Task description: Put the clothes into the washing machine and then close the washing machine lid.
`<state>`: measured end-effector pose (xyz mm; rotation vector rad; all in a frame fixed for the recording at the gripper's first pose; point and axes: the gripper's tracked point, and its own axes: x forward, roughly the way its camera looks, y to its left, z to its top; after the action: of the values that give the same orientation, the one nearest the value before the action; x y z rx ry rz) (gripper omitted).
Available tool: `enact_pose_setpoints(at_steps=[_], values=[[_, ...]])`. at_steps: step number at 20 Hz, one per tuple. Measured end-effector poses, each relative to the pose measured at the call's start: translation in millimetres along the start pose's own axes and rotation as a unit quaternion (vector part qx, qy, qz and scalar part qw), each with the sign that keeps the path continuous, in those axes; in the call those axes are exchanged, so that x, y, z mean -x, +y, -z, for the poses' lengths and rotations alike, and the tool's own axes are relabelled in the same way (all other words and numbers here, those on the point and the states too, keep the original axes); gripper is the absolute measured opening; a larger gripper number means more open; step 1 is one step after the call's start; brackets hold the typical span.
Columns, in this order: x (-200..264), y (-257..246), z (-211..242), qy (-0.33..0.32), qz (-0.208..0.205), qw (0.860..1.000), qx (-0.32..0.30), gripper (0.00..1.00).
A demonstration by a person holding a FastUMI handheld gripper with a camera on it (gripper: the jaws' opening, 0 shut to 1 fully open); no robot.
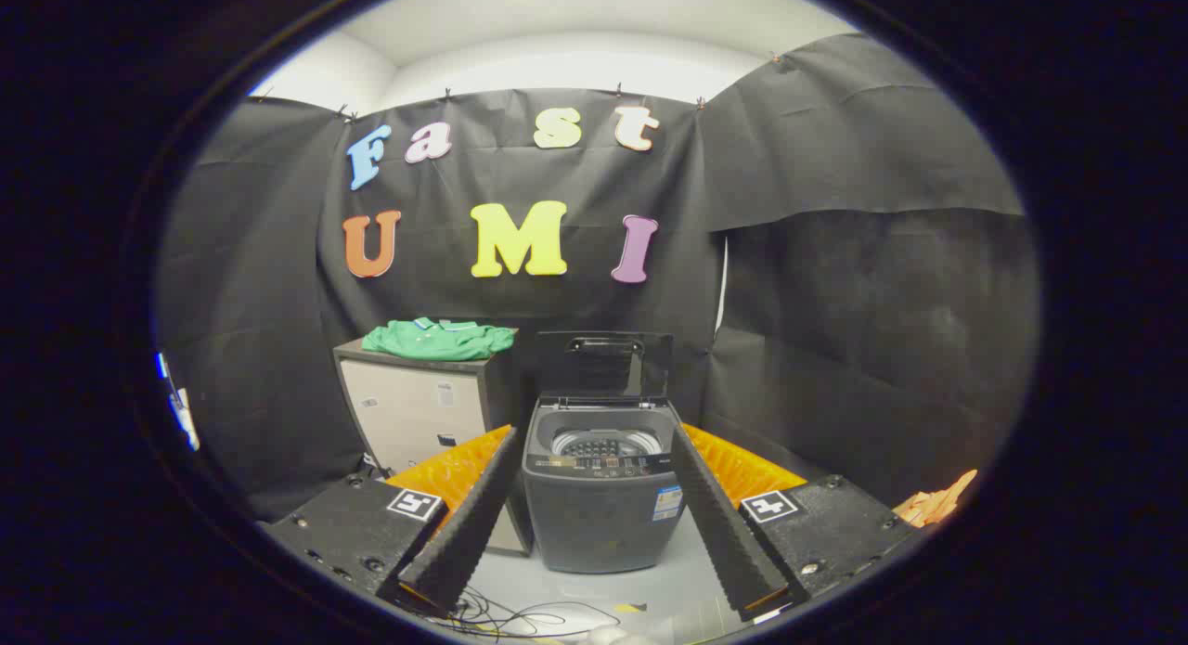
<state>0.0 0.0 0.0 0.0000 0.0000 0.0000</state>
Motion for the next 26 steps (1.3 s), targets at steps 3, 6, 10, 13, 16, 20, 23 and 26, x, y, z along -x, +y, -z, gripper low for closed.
enact_pose_setpoints(at_steps=[3, 6, 10, 13, 16, 20, 23, 26], values=[[4, -1, 3, 0.005, 0.002, 1.000, -0.005, 1.00], [7, 0, 7, 0.013, 0.001, 1.000, -0.011, 1.00], [12, -4, 7, 0.010, 0.006, 1.000, -0.011, 1.00], [14, -3, 7, 0.007, 0.006, 1.000, -0.013, 1.00], [15, -5, 7, 0.006, 0.007, 1.000, -0.011, 1.00], [15, -6, 8, 0.012, 0.007, 1.000, -0.015, 1.00], [12, -6, 11, 0.014, 0.008, 1.000, -0.013, 1.00], [8, -6, 4, 0.012, 0.005, 1.000, -0.025, 1.00]])
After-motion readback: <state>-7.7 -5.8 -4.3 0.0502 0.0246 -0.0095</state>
